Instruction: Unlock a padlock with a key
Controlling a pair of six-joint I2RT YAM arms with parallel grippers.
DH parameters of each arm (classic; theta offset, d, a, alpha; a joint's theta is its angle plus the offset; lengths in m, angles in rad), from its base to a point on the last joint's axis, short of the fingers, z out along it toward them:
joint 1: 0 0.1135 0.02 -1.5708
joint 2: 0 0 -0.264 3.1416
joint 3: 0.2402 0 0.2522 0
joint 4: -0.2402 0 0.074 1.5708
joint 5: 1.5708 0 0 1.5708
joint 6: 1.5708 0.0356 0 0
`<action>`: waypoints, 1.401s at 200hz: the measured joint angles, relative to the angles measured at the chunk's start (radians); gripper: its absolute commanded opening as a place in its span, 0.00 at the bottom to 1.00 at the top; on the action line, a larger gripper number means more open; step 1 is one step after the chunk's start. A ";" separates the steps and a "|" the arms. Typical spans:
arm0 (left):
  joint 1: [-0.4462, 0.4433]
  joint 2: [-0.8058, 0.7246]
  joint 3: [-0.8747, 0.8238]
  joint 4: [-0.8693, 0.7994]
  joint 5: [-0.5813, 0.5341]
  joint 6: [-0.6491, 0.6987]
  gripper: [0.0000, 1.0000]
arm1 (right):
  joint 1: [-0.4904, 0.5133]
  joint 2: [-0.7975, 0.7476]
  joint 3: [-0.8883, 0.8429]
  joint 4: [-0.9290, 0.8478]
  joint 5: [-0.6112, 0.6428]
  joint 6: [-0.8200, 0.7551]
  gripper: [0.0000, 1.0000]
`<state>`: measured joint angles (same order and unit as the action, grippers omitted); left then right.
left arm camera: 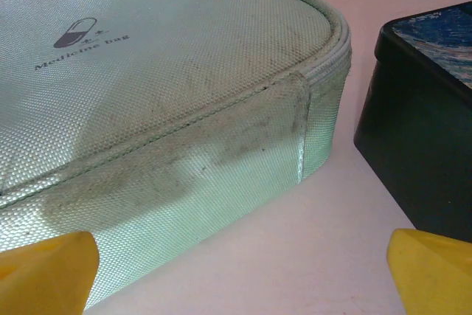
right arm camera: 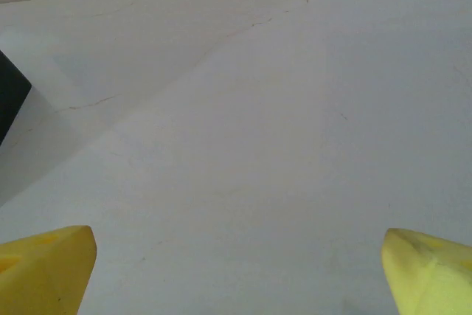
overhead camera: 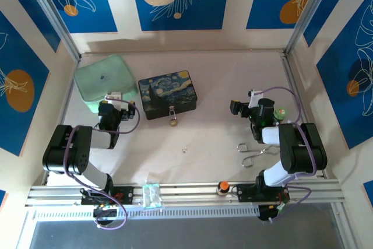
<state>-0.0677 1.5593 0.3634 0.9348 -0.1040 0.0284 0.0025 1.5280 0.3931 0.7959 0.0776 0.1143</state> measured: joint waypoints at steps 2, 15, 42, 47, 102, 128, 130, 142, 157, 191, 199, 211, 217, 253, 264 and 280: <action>0.000 0.000 0.000 0.000 0.000 0.000 0.99 | 0.000 0.000 0.000 0.000 0.000 0.000 0.99; 0.000 0.000 0.000 0.000 0.008 0.003 0.99 | 0.000 0.000 0.000 0.000 0.000 0.000 0.99; 0.000 0.000 0.000 0.000 0.023 0.007 0.99 | 0.000 0.000 0.000 0.000 0.000 0.000 0.99; 0.000 0.000 0.000 0.000 0.024 0.007 0.99 | 0.000 0.000 0.000 0.000 0.000 0.000 0.99; 0.000 0.000 0.000 0.000 0.026 0.007 0.99 | 0.000 0.000 0.000 0.000 0.000 -0.003 0.99; 0.000 0.000 0.000 0.000 0.026 0.007 0.99 | 0.000 0.000 0.000 0.000 0.000 -0.003 0.99; 0.000 0.000 0.000 0.000 0.026 0.007 0.99 | 0.000 0.000 0.000 0.000 0.000 -0.003 0.99; 0.000 0.000 0.000 0.000 0.026 0.007 0.99 | 0.000 0.000 0.000 0.000 0.000 -0.003 0.99; 0.000 0.000 0.000 0.000 0.026 0.007 0.99 | 0.000 0.000 0.000 0.000 0.000 -0.003 0.99; 0.000 0.000 0.000 0.000 0.026 0.007 0.99 | 0.000 0.000 0.000 0.000 0.000 -0.003 0.99; 0.000 0.000 0.000 0.000 0.026 0.007 0.99 | 0.000 0.000 0.000 0.000 0.000 -0.003 0.99; 0.000 0.000 0.000 0.000 0.026 0.007 0.99 | 0.000 0.000 0.000 0.000 0.000 -0.003 0.99; 0.000 0.000 0.000 0.000 0.026 0.007 0.99 | 0.000 0.000 0.000 0.000 0.000 -0.003 0.99; 0.000 0.000 0.000 0.000 0.025 0.007 0.99 | 0.000 0.000 0.000 0.000 0.000 -0.003 0.99; 0.000 0.000 0.000 0.002 0.021 0.005 0.99 | -0.001 0.000 0.000 0.000 -0.001 -0.003 0.99; 0.000 0.000 -0.006 0.017 0.013 0.003 0.99 | -0.007 0.000 0.000 0.000 -0.008 -0.003 0.99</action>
<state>-0.0677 1.5593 0.3576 0.9520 -0.0914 0.0319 -0.0044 1.5280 0.3931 0.7959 0.0692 0.1116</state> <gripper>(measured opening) 0.993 0.992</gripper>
